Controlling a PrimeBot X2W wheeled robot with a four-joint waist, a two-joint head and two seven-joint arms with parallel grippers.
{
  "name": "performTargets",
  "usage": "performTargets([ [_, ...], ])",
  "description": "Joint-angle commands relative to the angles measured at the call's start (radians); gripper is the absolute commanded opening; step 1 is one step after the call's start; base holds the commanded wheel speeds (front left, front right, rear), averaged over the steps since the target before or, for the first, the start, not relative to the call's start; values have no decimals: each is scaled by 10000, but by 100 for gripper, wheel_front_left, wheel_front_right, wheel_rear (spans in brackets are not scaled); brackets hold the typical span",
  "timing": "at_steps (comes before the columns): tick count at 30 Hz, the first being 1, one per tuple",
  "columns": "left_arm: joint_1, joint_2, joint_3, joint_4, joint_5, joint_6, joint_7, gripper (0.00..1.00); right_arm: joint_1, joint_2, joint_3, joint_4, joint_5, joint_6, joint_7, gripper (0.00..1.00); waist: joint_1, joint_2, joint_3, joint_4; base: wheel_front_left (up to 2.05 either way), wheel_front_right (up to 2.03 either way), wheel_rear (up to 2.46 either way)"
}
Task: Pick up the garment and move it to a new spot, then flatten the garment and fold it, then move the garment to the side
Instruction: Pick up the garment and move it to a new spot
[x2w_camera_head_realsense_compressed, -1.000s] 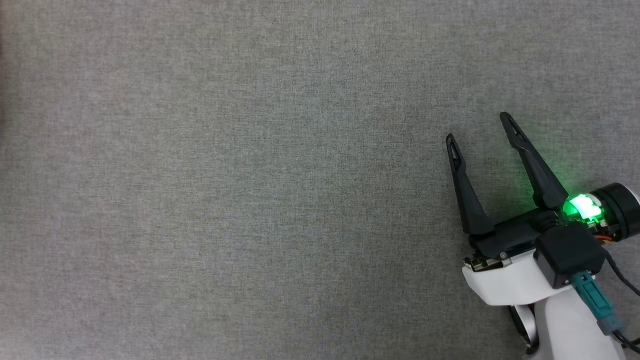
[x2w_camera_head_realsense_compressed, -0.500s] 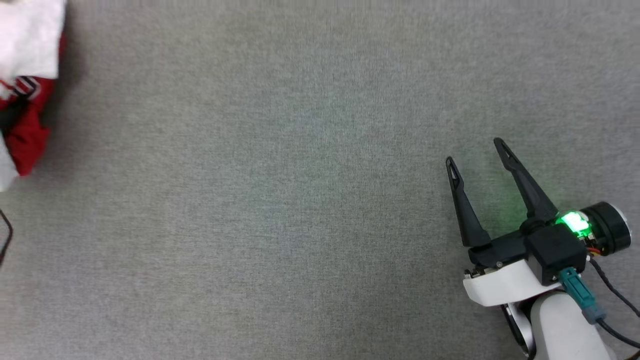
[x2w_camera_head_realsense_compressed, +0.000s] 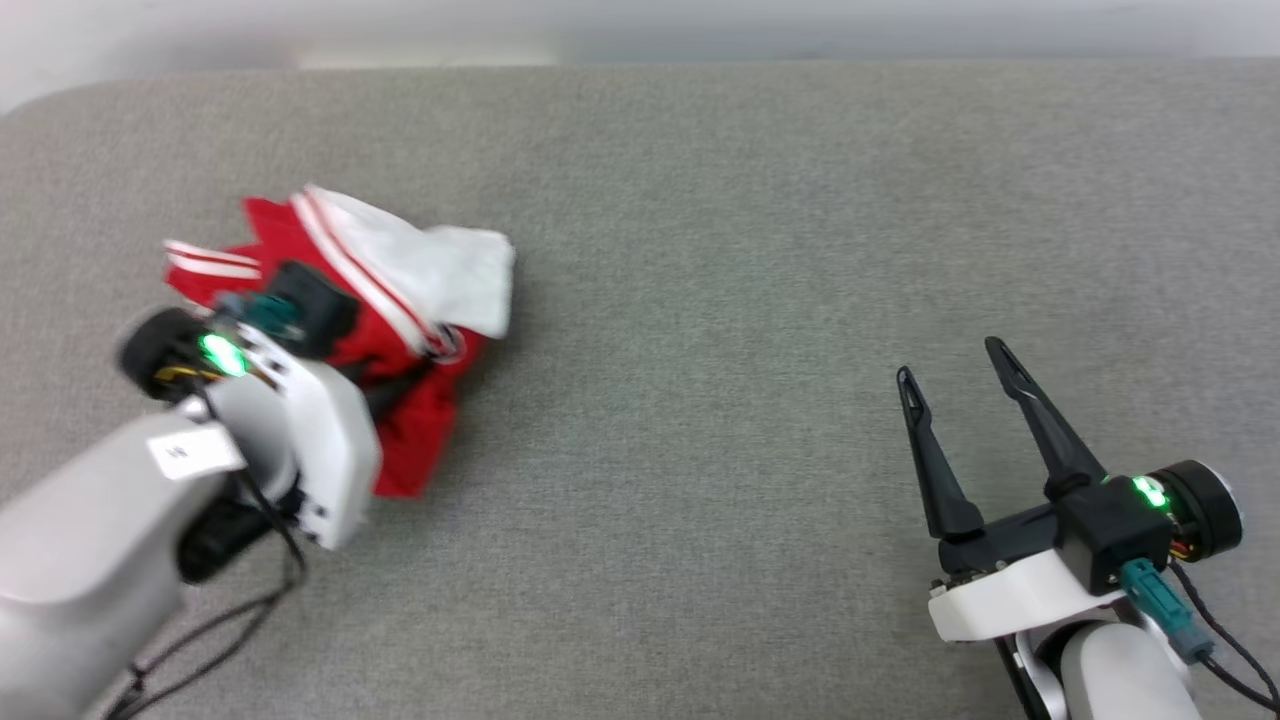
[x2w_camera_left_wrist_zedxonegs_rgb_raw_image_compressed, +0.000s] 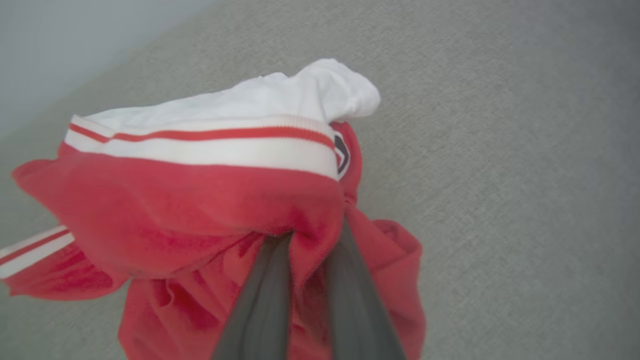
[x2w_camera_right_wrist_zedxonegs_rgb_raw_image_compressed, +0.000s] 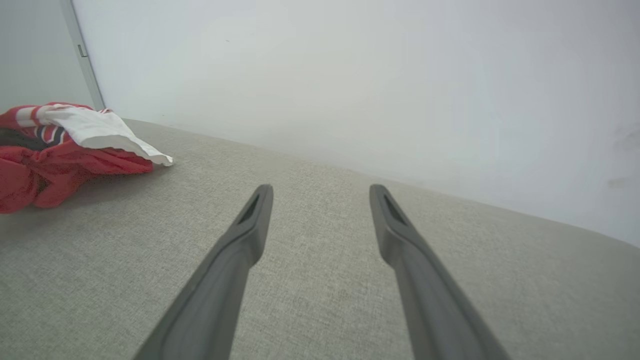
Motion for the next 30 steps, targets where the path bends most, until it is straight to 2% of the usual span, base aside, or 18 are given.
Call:
performTargets([
  [1, 196, -299, -121, -152, 93, 76, -130, 0, 81, -13, -92, -25, 138, -7, -20, 100, 1, -1, -226, -220, 0, 0, 0],
  [6, 511, -1641, -638, -372, 518, 415, -413, 0, 184, -10, -276, -54, 227, -7, -20, 100, 1, -1, -434, -615, 0, 0, 0],
  [11, 616, -3092, -955, 106, 689, 701, -690, 0, 223, -9, -479, -126, 310, -7, -20, 100, 1, -1, -517, -1070, 0, 0, 0],
  [18, 265, -4972, -1479, 1205, 1165, 615, -800, 0, 144, -7, -737, -203, 396, -7, -20, 100, 1, -1, -449, -1662, 0, 0, 0],
  [19, 265, -4972, -1479, 1205, 1165, 615, -800, 0, 144, -7, -737, -203, 396, -7, -20, 100, 1, -1, -449, -1662, 0, 0, 0],
  [22, 245, -5696, -1616, 1826, 1265, 594, -907, 3, 144, -7, -726, -208, 460, -5, -20, 100, 1, -1, -456, -1858, 0, 0, 0],
  [24, 304, -6103, -1640, 2227, 1207, 547, -963, 100, 153, -9, -727, -169, 557, -7, -20, 100, 1, -1, -462, -1957, 0, 0, 0],
  [30, 222, -6412, -1720, 2982, 1571, 449, -1592, 100, 167, -7, -818, -154, 594, -5, -20, 100, 1, -1, -560, -1859, 0, 0, 0],
])
